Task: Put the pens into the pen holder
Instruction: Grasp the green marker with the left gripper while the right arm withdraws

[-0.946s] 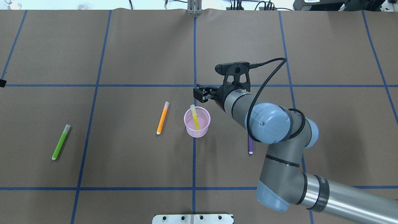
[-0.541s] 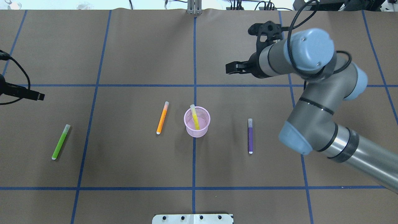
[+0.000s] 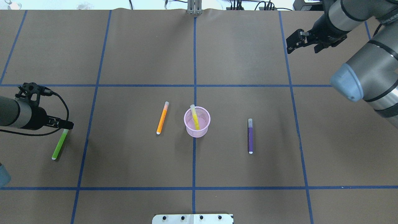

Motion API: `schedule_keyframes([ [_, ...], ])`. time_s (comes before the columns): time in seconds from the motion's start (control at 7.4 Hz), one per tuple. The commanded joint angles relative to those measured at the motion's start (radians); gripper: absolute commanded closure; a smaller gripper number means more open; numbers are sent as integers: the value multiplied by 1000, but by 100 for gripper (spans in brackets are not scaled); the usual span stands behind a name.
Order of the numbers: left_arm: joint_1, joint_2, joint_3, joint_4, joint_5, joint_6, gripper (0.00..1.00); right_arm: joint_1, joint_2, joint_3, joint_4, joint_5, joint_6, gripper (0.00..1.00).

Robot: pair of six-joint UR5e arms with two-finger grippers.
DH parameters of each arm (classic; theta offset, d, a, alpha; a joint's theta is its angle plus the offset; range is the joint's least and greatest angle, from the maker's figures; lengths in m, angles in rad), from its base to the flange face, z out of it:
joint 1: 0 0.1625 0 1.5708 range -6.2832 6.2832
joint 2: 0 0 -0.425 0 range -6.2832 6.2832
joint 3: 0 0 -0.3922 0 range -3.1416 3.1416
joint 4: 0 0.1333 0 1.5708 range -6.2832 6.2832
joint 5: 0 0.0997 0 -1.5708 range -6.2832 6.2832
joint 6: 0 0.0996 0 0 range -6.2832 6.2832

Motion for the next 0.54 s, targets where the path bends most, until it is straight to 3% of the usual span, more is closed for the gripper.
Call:
schedule_keyframes([
  [0.0, 19, 7, 4, 2, 11, 10, 41, 48, -19, -3, -10, 31, -68, 0],
  [0.14, 21, 6, 10, 2, 11, 10, 51, 48, -18, -3, -10, 31, -68, 0],
  [0.41, 28, 7, 16, 2, 9, 10, 51, 48, -19, -4, -10, 28, -68, 0],
])
